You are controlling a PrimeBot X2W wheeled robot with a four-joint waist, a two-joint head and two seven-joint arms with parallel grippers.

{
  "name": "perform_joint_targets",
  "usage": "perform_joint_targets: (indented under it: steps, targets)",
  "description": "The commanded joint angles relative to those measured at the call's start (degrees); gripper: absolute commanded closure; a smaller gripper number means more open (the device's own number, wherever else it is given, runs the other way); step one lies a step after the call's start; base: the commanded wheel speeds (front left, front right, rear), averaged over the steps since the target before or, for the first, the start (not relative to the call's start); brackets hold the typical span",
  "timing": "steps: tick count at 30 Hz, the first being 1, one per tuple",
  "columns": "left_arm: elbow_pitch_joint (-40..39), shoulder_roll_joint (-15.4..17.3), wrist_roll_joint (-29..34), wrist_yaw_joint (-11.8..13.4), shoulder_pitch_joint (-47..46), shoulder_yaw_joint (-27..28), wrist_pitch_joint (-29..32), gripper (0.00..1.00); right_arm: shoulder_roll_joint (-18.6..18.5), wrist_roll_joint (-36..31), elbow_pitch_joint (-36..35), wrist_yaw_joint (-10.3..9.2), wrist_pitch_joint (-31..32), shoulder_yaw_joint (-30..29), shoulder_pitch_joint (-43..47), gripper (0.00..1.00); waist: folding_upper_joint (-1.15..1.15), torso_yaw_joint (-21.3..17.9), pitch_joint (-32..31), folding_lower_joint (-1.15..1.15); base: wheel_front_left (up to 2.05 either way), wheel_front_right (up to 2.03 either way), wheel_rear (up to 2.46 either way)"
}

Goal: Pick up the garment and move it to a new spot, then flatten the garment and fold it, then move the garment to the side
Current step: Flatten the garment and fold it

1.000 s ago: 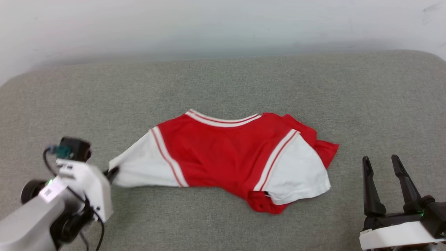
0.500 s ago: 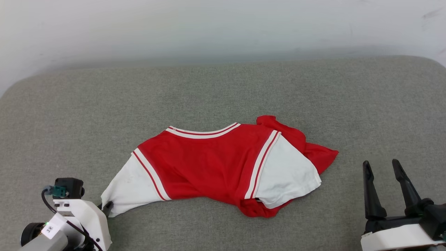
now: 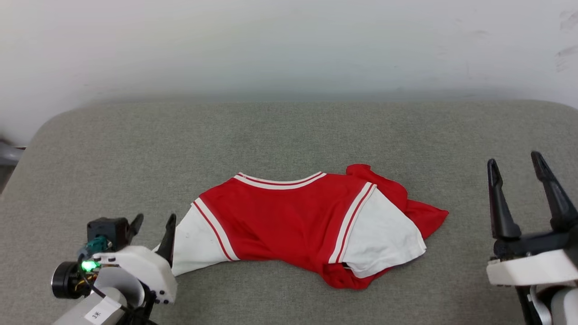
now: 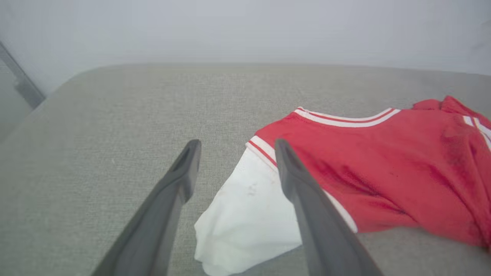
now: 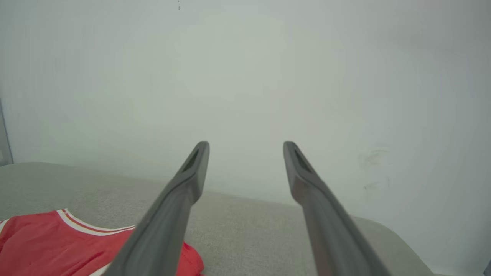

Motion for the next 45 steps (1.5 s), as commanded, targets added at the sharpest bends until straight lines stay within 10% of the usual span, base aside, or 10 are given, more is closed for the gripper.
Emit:
perform_joint_targets:
  steps: [1,12,24,31,43,44,45]
  targets:
    - [-2.08,-0.64,2.6,1.6,0.94,2.6,-0.39,0.0,-1.75,0.33,0.16,-0.04,-0.14,0.86,-1.96,0.0,0.0,0.47,0.0,0.0,0.0,0.0,0.0]
    - [-18.48,-8.02,26.41,10.25,14.31,21.26,-0.31,0.0,-17.86,10.53,6.17,-0.05,9.89,16.94,-14.78,0.0,0.0,2.64,1.56,0.0,0.0,0.0,0.0]
    - [-20.37,-17.39,39.48,5.78,20.97,31.7,-0.31,0.0,-33.52,33.05,6.45,-0.05,45.22,37.12,-23.92,0.0,0.0,5.67,5.2,0.0,0.0,0.0,0.0]
    - [-19.18,-21.88,44.08,1.6,18.96,35.06,-0.31,0.0,-34.06,37.8,10.69,-0.05,55.07,42.72,-27.9,0.0,0.0,7.59,8.82,0.0,0.0,0.0,0.0]
    - [-16.46,-28.23,49.37,-4.92,16.63,39.3,-0.31,0.0,-29.3,39.44,25.05,-0.03,53.41,55.14,-30.53,0.0,0.0,9.42,13.22,0.0,0.0,0.0,0.0]
    - [-16.13,-28.59,49.71,-5.26,16.5,39.74,-0.31,0.0,-29.28,39.4,25.51,-0.03,52.18,55.88,-31.21,0.08,0.0,9.39,13.3,0.0,0.0,0.0,0.0]
    - [-15.88,-28.97,50.09,-5.57,16.42,40.21,-0.31,0.0,-29.26,39.47,25.93,-0.05,50.55,56.09,-32.21,0.61,0.0,9.29,13.32,0.0,0.0,0.0,0.0]
